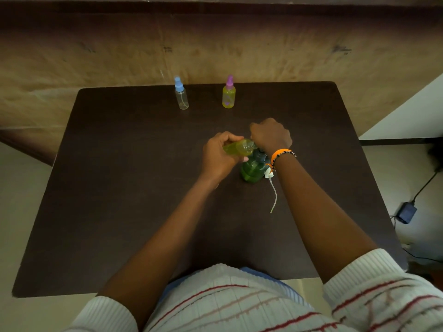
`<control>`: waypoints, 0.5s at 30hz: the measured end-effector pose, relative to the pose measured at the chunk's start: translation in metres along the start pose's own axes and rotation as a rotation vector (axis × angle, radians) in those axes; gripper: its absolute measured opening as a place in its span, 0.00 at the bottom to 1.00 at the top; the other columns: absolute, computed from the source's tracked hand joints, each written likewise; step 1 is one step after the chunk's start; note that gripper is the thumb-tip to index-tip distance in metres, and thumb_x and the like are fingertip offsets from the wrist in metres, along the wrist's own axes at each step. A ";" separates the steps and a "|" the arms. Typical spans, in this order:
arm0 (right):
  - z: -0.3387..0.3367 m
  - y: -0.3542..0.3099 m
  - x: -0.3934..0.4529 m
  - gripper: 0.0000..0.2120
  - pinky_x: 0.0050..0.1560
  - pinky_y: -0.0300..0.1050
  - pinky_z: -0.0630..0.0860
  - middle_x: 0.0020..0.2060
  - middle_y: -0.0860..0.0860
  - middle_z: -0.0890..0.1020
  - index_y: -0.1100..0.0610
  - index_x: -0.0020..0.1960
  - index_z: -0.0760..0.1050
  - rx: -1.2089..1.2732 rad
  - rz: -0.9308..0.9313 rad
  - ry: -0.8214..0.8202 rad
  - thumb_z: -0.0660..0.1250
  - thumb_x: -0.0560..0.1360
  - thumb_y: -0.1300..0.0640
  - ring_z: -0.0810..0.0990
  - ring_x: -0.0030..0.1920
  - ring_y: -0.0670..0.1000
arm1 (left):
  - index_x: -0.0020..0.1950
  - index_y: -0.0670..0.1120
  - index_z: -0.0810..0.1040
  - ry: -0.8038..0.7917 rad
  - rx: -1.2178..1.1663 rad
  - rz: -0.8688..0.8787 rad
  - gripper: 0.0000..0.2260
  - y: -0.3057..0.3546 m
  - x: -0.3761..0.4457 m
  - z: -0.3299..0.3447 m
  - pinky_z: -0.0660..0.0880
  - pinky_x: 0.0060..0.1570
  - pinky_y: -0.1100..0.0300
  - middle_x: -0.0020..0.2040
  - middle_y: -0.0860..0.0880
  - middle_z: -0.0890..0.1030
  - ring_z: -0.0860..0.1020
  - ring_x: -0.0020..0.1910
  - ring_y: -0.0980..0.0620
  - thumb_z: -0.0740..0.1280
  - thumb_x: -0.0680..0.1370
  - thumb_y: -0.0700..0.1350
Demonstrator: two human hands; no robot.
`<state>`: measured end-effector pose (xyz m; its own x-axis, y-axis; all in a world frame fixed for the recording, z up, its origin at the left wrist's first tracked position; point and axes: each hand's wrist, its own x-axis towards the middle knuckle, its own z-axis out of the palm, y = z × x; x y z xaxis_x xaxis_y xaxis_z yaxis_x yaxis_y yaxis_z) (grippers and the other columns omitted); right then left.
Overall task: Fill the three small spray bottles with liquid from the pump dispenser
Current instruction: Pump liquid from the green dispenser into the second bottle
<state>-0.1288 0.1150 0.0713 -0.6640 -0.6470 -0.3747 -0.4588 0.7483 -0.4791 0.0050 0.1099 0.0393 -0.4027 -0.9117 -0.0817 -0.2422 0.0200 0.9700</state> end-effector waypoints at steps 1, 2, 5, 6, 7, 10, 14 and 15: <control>0.000 0.001 0.001 0.20 0.49 0.47 0.67 0.59 0.58 0.80 0.57 0.58 0.80 0.013 0.008 0.008 0.58 0.76 0.46 0.76 0.61 0.62 | 0.42 0.56 0.78 -0.002 -0.004 -0.001 0.21 0.000 0.000 0.000 0.78 0.52 0.49 0.49 0.46 0.82 0.81 0.49 0.49 0.78 0.58 0.35; 0.001 0.002 0.001 0.21 0.49 0.47 0.67 0.59 0.57 0.80 0.56 0.58 0.80 0.030 0.016 0.018 0.58 0.76 0.46 0.76 0.61 0.61 | 0.42 0.56 0.78 -0.003 -0.010 -0.003 0.21 0.000 0.001 0.001 0.78 0.52 0.50 0.50 0.46 0.82 0.81 0.49 0.49 0.78 0.58 0.35; 0.003 0.004 0.001 0.21 0.51 0.48 0.69 0.60 0.58 0.79 0.58 0.60 0.79 0.082 0.026 0.068 0.58 0.76 0.46 0.76 0.61 0.62 | 0.42 0.57 0.78 0.003 -0.023 -0.004 0.22 -0.001 0.002 0.002 0.78 0.52 0.49 0.49 0.45 0.82 0.81 0.49 0.49 0.78 0.58 0.35; 0.004 0.004 0.000 0.21 0.53 0.49 0.70 0.60 0.58 0.79 0.59 0.60 0.78 0.092 0.029 0.087 0.58 0.77 0.45 0.76 0.61 0.62 | 0.42 0.58 0.78 0.005 -0.020 -0.006 0.22 -0.002 0.002 0.002 0.78 0.52 0.49 0.49 0.46 0.82 0.81 0.49 0.49 0.78 0.57 0.35; 0.005 0.005 0.000 0.22 0.54 0.49 0.70 0.60 0.58 0.79 0.59 0.60 0.78 0.100 0.029 0.106 0.58 0.77 0.45 0.76 0.61 0.62 | 0.42 0.58 0.78 0.005 -0.016 -0.008 0.22 -0.004 0.003 0.003 0.78 0.53 0.50 0.49 0.46 0.82 0.81 0.49 0.49 0.78 0.57 0.35; 0.007 0.005 -0.001 0.21 0.55 0.49 0.70 0.59 0.58 0.80 0.59 0.58 0.78 0.106 0.023 0.133 0.59 0.76 0.46 0.76 0.60 0.63 | 0.43 0.57 0.78 0.001 -0.008 -0.013 0.22 -0.004 0.002 0.003 0.78 0.53 0.51 0.50 0.45 0.82 0.81 0.49 0.49 0.78 0.58 0.35; 0.004 0.004 0.000 0.20 0.51 0.48 0.69 0.59 0.58 0.80 0.59 0.58 0.79 0.049 0.007 0.083 0.59 0.76 0.46 0.76 0.61 0.62 | 0.44 0.55 0.79 -0.006 0.003 -0.003 0.21 -0.004 0.002 0.001 0.78 0.52 0.50 0.50 0.46 0.82 0.81 0.49 0.49 0.78 0.58 0.35; 0.003 0.003 0.001 0.21 0.50 0.47 0.68 0.59 0.58 0.80 0.58 0.58 0.79 0.032 0.004 0.058 0.59 0.76 0.46 0.76 0.61 0.62 | 0.44 0.54 0.79 -0.008 0.004 0.000 0.21 -0.003 0.001 0.001 0.78 0.52 0.50 0.50 0.46 0.82 0.80 0.49 0.49 0.78 0.58 0.35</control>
<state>-0.1290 0.1164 0.0673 -0.6990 -0.6341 -0.3305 -0.4381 0.7451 -0.5029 0.0047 0.1089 0.0363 -0.4093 -0.9085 -0.0838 -0.2455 0.0212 0.9692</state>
